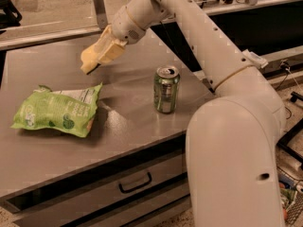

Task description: Move sponge near green rice chip bag

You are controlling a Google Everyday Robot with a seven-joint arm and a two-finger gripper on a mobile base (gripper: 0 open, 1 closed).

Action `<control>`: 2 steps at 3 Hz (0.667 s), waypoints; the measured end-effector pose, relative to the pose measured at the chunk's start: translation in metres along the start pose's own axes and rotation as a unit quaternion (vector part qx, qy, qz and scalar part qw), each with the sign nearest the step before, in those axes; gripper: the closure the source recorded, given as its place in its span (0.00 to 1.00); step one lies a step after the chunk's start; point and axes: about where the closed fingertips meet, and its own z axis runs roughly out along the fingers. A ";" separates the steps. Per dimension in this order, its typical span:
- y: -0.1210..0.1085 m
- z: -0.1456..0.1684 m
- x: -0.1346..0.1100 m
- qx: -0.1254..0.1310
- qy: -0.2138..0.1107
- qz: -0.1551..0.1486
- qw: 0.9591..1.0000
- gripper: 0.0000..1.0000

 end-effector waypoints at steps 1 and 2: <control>0.023 0.007 -0.005 -0.024 0.005 -0.015 1.000 0.82; 0.047 0.014 -0.011 -0.042 0.001 -0.021 0.999 0.59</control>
Offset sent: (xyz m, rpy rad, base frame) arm -0.0815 0.0028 -0.0213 -0.0452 0.0330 0.1242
